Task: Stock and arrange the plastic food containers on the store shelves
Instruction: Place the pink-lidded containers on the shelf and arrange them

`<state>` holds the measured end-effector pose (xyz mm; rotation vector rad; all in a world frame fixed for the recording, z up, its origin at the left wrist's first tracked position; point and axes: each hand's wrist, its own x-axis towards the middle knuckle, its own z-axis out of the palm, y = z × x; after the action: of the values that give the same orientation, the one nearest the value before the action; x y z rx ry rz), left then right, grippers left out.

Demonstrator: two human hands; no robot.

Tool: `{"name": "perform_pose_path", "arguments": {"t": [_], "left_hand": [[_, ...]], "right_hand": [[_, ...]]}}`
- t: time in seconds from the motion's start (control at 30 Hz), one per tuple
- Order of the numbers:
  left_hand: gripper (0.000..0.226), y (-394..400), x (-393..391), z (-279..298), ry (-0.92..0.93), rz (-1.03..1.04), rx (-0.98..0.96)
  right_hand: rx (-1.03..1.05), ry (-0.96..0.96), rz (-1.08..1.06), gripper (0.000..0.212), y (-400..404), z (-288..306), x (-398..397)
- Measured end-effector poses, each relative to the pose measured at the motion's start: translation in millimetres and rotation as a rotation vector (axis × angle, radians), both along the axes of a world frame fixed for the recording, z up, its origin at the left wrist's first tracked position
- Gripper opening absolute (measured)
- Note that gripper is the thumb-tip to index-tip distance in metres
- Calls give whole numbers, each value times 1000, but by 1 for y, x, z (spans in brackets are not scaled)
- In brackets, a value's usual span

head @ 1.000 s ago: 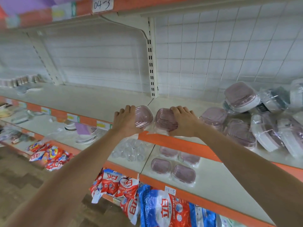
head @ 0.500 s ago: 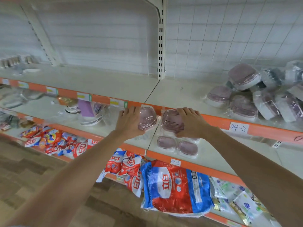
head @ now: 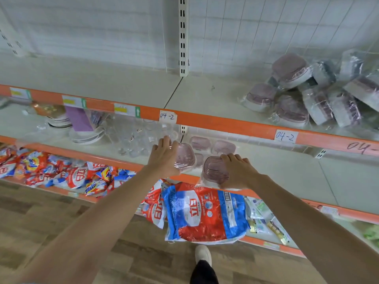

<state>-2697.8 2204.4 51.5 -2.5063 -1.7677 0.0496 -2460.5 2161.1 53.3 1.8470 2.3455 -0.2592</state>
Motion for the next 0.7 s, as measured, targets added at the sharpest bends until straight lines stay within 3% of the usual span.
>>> {"name": "perform_pose_path", "arguments": {"t": [0.33,0.7], "left_hand": [[88,30,42,-75,90,-43,-59],[93,108,81,-147,-52,5,-42]], "right_hand": [[-27,98,-131,98,23,-85,28],[194,127,-312,88,95,-156,65]]}}
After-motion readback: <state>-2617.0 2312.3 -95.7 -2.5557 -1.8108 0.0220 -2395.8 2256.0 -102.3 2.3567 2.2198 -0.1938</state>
